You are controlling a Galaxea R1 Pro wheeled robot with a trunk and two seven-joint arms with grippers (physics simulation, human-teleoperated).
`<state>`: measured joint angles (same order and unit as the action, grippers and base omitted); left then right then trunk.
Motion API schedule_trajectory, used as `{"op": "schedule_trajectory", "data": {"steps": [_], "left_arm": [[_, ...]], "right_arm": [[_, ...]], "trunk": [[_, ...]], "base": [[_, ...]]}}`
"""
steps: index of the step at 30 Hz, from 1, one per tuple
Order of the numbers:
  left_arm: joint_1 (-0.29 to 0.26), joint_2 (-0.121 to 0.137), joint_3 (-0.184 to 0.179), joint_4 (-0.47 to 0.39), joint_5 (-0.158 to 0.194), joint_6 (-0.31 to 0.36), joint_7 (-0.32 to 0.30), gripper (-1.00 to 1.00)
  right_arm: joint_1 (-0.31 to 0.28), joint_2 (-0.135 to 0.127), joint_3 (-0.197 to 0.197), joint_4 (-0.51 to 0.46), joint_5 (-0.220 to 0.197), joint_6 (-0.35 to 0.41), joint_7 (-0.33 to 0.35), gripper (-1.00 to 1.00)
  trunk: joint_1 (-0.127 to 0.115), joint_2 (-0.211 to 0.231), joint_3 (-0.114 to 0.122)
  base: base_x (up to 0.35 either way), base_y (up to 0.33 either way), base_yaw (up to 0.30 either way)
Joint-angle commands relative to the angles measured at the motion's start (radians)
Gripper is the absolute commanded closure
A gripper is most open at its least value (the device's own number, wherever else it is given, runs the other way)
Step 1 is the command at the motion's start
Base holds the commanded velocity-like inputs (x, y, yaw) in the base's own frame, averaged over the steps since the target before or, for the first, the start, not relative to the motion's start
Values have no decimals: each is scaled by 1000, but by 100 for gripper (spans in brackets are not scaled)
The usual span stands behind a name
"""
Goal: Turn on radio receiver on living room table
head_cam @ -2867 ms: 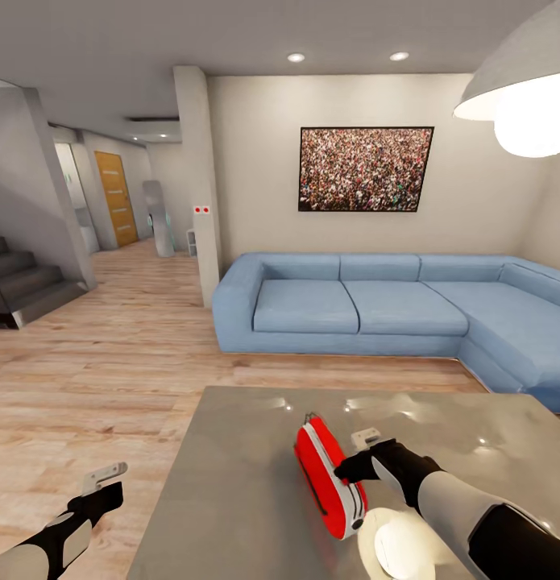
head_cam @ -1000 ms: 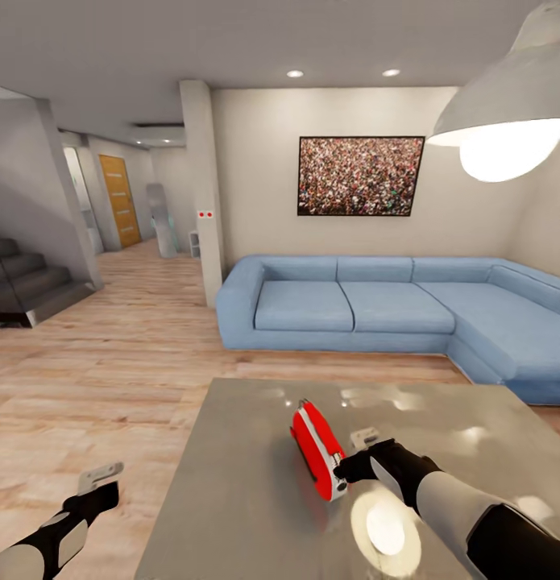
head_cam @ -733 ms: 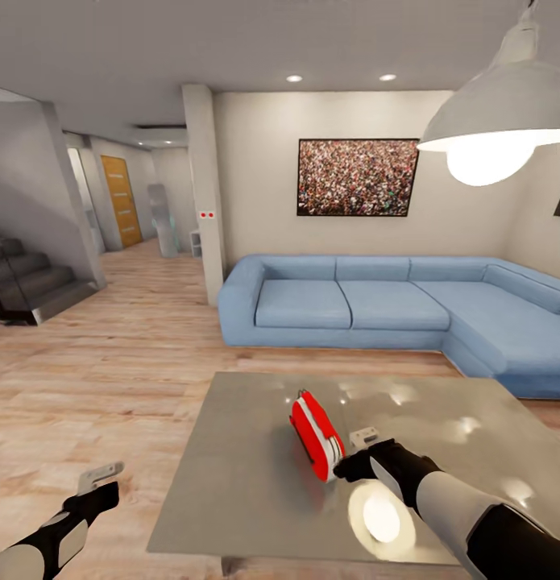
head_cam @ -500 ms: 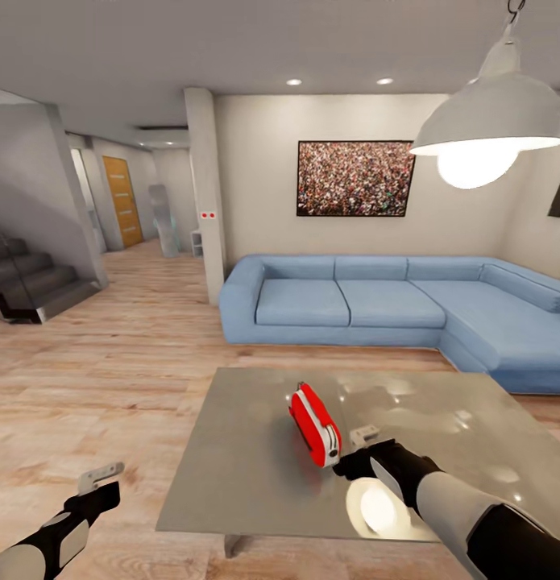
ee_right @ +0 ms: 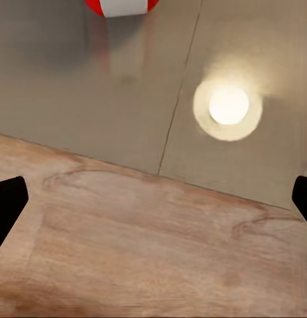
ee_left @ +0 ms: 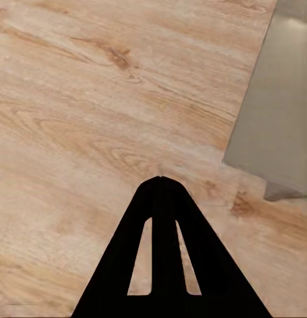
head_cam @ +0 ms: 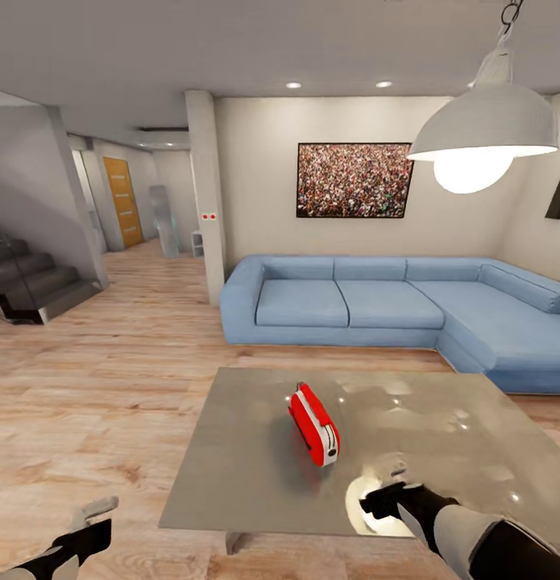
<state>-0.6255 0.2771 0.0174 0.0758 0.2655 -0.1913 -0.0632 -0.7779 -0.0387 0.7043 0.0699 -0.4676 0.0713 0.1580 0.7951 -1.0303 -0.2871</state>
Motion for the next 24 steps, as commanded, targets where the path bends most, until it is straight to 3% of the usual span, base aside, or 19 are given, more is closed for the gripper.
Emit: {"op": "schedule_trajectory", "data": {"steps": [1,6,9,15,18,24], "left_arm": [[21,0,0,3,-4,0,-2,100],[97,-9,0,7,-17,-1,-10,100],[139,-19,-1,7,-46,-4,-12,100],[213,-25,-1,7,-157,-22,-45,100],[247,-25,0,7,-194,-63,-83,100],[289,-26,0,7,-213,-134,-116,100]], "right_arm": [[18,0,-1,2,-1,-11,0,-100],[92,-1,-2,5,-2,-78,-3,-100],[142,-1,-2,5,-16,-98,-20,-100],[237,-6,-3,5,-106,-158,-82,-100],[271,-10,-3,5,-140,-168,-102,-100],[310,-13,-2,5,-153,-168,-114,-100]], "trunk": [[-4,7,4],[-23,42,19],[-35,63,29],[-58,105,47],[-69,126,57],[-92,168,76]], "base": [[0,0,0],[0,0,0],[0,0,0],[0,0,0],[0,0,0],[0,0,0]]}}
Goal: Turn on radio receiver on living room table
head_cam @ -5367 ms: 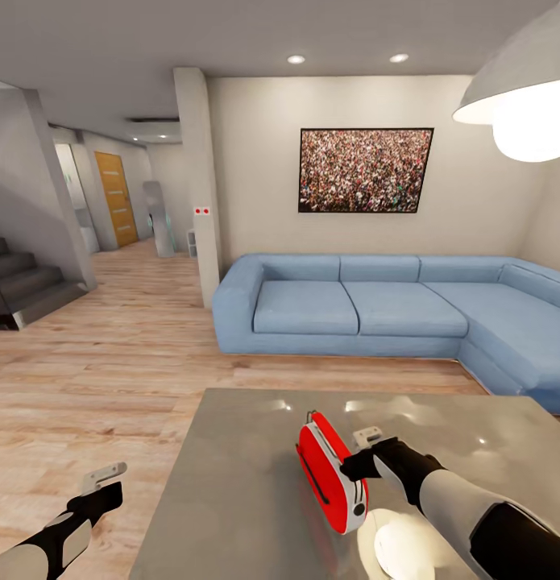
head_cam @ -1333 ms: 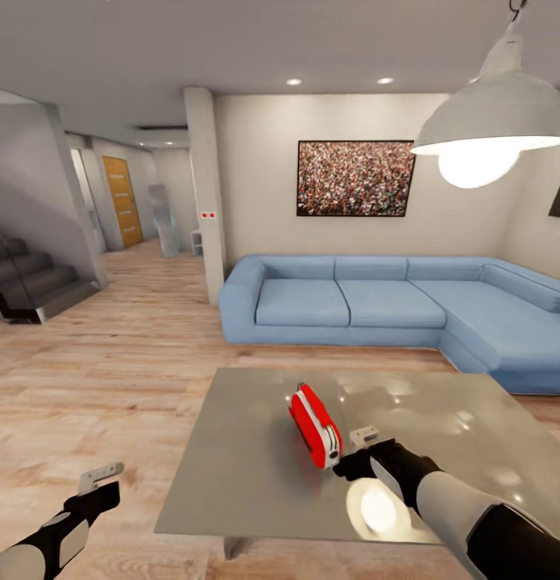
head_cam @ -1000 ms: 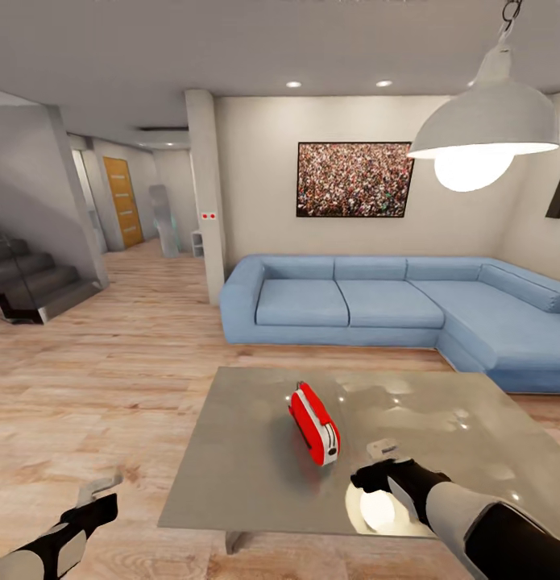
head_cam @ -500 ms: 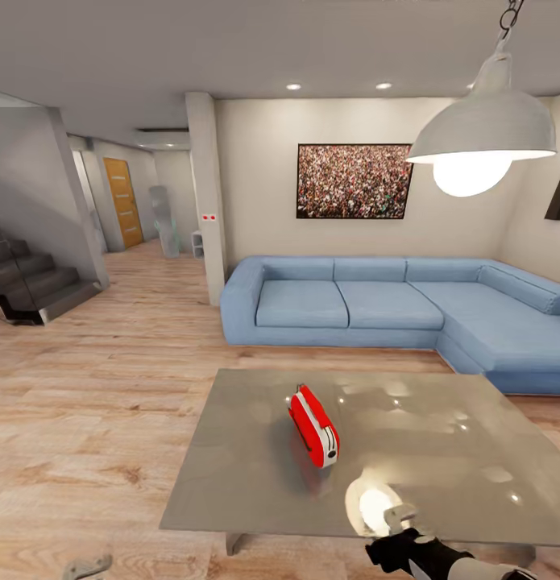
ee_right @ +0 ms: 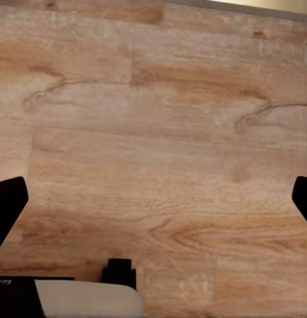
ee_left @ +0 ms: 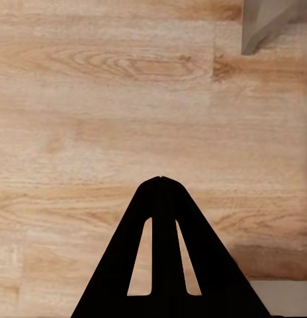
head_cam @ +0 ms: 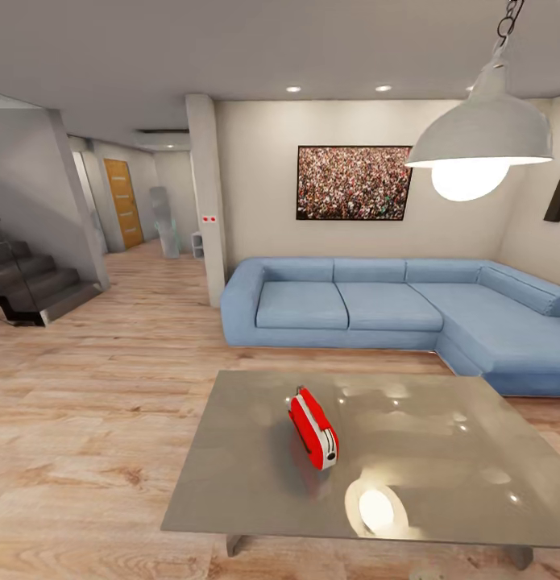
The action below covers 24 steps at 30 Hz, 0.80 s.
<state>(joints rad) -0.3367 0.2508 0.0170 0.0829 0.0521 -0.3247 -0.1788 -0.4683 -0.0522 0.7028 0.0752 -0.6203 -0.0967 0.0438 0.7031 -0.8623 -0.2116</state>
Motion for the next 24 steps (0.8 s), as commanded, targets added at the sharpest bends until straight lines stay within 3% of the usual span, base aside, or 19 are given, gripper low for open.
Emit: {"op": "schedule_trajectory", "data": {"steps": [1,6,13,24], "left_arm": [[7,-1,0,0,-1,-5,-2,100],[18,-4,0,0,-3,-14,-5,100],[21,-36,0,-1,-4,-15,0,100],[21,-55,3,-3,-1,-15,13,100]], "right_arm": [[4,0,2,0,2,2,-1,-100],[10,0,6,0,5,6,0,-100],[11,1,7,0,5,5,0,-100],[11,11,4,0,4,5,3,-100]], "trunk": [[-4,7,3],[-23,42,19],[-50,91,41],[-92,168,75]], "base": [[0,0,0],[0,0,0],[0,0,0],[0,0,0]]}}
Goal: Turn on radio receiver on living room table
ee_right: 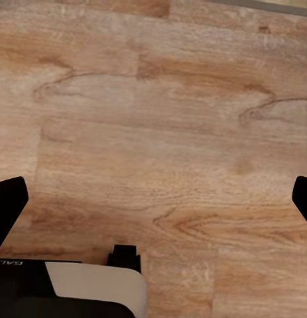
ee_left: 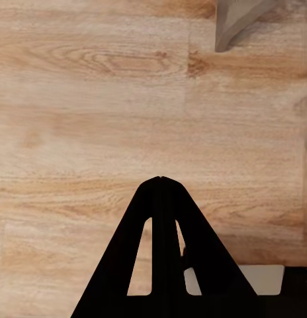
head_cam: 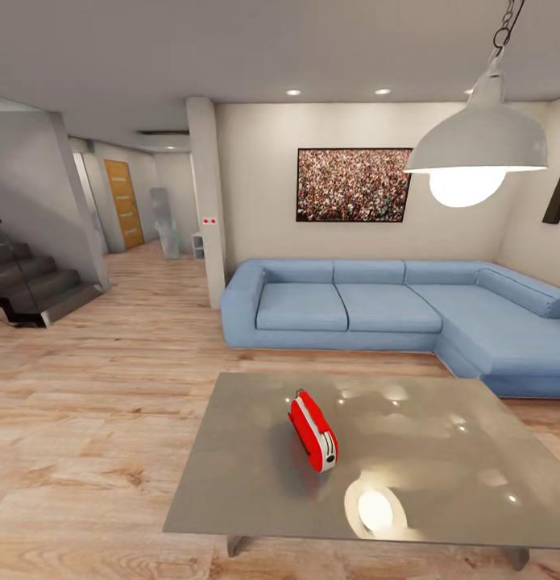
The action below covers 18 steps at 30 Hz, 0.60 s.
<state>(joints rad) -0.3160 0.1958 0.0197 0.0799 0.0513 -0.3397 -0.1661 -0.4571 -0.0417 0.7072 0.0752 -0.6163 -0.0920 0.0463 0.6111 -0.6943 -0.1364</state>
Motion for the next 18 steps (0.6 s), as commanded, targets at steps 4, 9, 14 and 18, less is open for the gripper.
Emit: {"op": "schedule_trajectory", "data": {"steps": [4,9,14,18], "left_arm": [[0,-1,3,0,6,-2,22,100],[0,-3,4,-1,10,-2,75,100],[0,-28,0,-2,8,-2,105,100],[0,-38,1,-3,9,-6,196,100]], "right_arm": [[0,0,0,0,1,0,0,-100],[0,0,0,0,1,0,0,-100],[0,0,0,0,1,0,0,-100],[0,0,0,0,1,0,0,-100]], "trunk": [[-15,28,13],[-35,63,28],[-54,98,44],[-69,126,57]], "base": [[0,0,0],[0,0,0],[0,0,0],[0,0,0]]}}
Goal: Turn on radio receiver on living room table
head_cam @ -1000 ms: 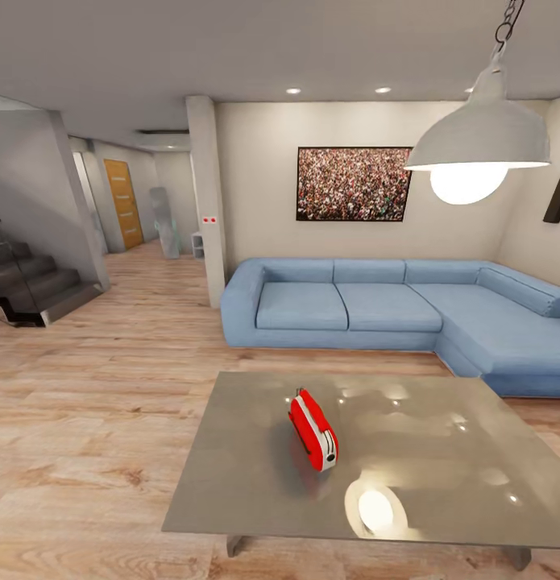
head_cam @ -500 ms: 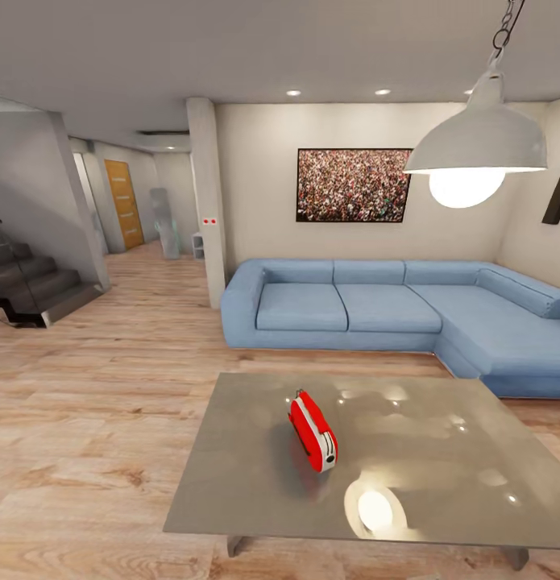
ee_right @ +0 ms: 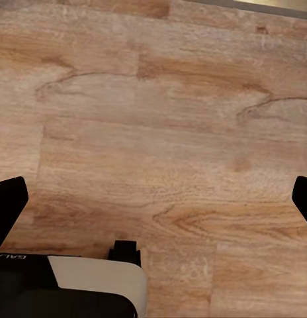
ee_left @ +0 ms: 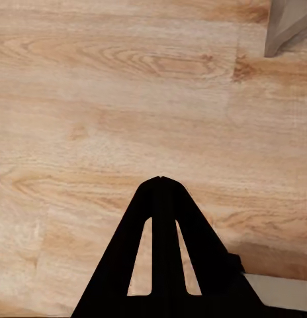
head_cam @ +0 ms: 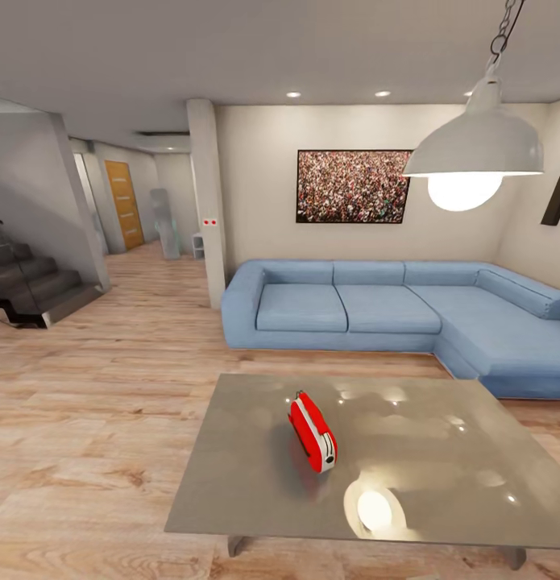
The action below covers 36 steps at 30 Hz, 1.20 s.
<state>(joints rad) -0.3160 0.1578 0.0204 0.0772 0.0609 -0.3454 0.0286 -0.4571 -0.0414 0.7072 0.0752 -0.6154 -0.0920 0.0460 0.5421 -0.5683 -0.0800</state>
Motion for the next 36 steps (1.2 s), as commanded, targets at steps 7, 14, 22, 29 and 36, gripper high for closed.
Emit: {"op": "schedule_trajectory", "data": {"steps": [7,14,22,29,36], "left_arm": [[0,-15,0,-16,-1,-6,66,100],[0,-71,1,-17,-4,-5,71,100],[0,-117,1,-9,-6,-3,71,100],[0,-140,2,-1,-6,4,71,100],[0,-152,2,0,-5,6,71,100]], "right_arm": [[0,0,0,0,0,0,0,-100],[0,0,0,0,0,0,0,-100],[0,0,0,0,0,0,0,-100],[0,0,0,0,0,0,0,-100],[0,0,0,0,0,0,0,-100]], "trunk": [[-12,21,10],[-12,21,10],[-12,21,10],[-12,21,10],[-12,21,10]], "base": [[0,0,0],[0,0,0],[0,0,0],[0,0,0],[0,0,0]]}}
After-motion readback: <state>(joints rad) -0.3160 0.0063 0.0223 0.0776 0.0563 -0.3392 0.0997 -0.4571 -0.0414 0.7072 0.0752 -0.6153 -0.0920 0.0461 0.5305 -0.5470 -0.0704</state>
